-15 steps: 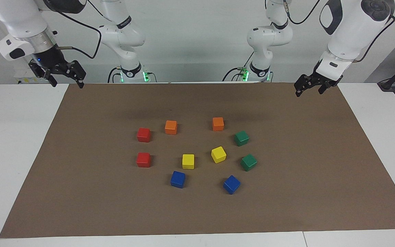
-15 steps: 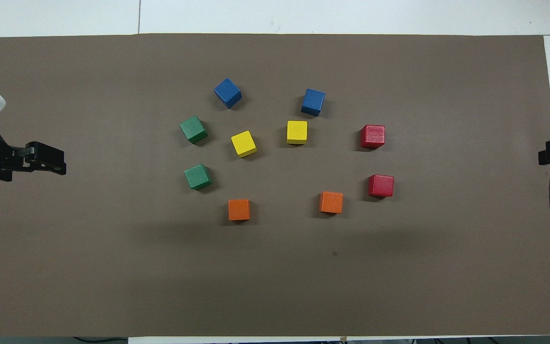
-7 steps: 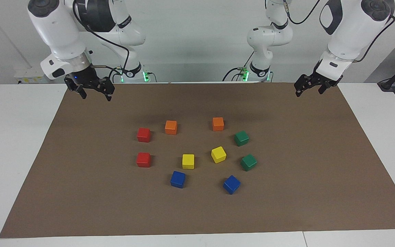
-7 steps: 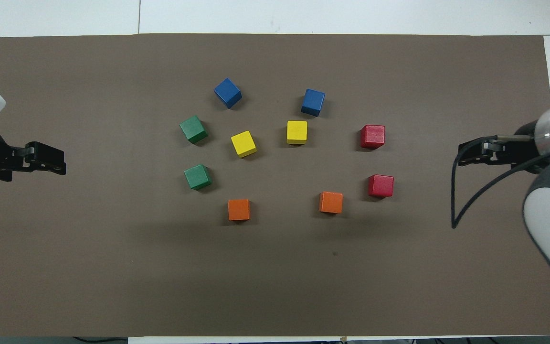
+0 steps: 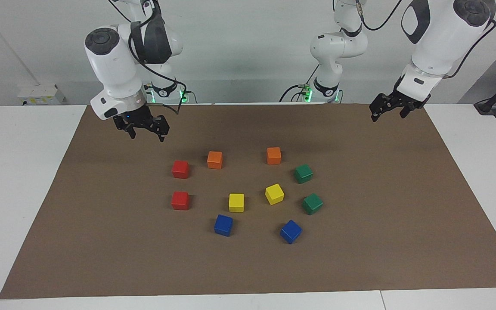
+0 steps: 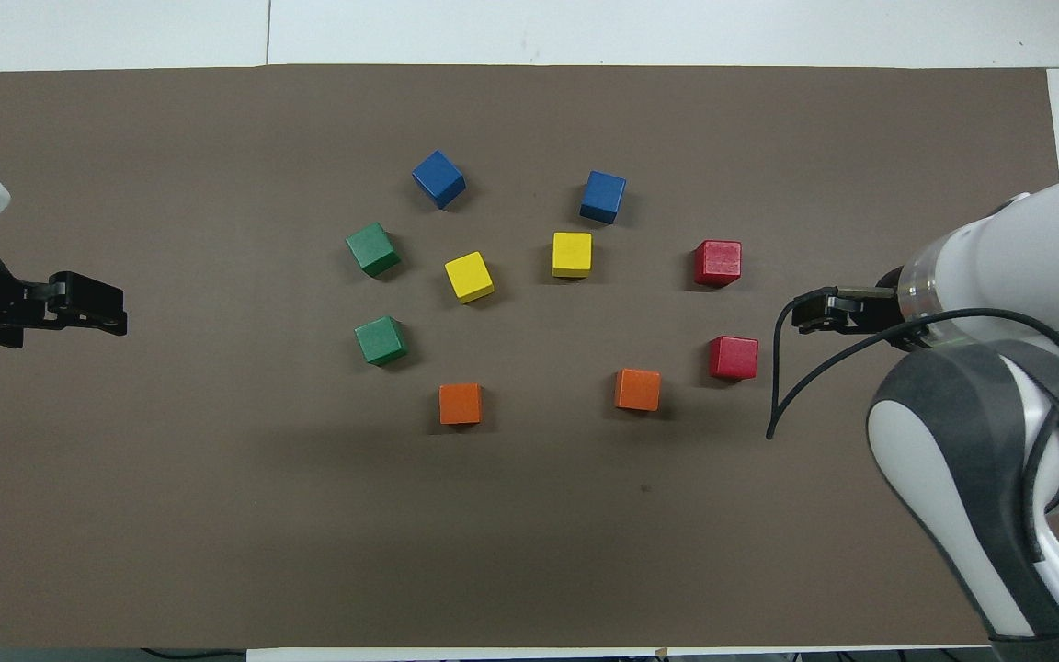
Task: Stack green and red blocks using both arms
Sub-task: 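Reach the right gripper toward the red block nearer the robot, then grasp the nearer green block with the left gripper while the right gripper grasps red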
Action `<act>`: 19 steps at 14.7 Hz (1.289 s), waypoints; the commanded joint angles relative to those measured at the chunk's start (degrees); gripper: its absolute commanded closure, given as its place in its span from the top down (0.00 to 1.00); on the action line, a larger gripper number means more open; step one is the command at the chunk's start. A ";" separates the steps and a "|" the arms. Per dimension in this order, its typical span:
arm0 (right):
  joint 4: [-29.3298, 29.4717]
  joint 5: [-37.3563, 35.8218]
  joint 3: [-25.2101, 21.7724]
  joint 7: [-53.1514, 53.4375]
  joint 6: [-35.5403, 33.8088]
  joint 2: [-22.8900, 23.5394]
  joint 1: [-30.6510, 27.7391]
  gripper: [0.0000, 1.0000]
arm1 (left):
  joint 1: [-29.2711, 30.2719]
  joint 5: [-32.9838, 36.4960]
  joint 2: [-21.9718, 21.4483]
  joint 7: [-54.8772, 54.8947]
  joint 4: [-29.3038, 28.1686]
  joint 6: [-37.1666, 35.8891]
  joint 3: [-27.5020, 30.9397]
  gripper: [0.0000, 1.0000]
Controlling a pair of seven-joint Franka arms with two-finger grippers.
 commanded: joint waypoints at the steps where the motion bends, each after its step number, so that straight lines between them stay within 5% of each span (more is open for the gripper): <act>1: -4.10 0.79 0.14 1.40 3.10 -0.17 -0.01 1.00 | -0.68 -0.06 -0.55 0.19 -0.63 2.74 0.24 1.00; 10: -5.33 2.20 0.14 6.76 13.99 7.56 3.41 1.00 | -2.69 -3.75 1.03 -0.16 -1.86 8.26 -0.02 1.00; 19: -5.42 2.20 0.14 7.73 19.80 12.22 3.94 1.00 | -11.91 -3.23 11.14 -11.91 -3.26 18.45 0.24 1.00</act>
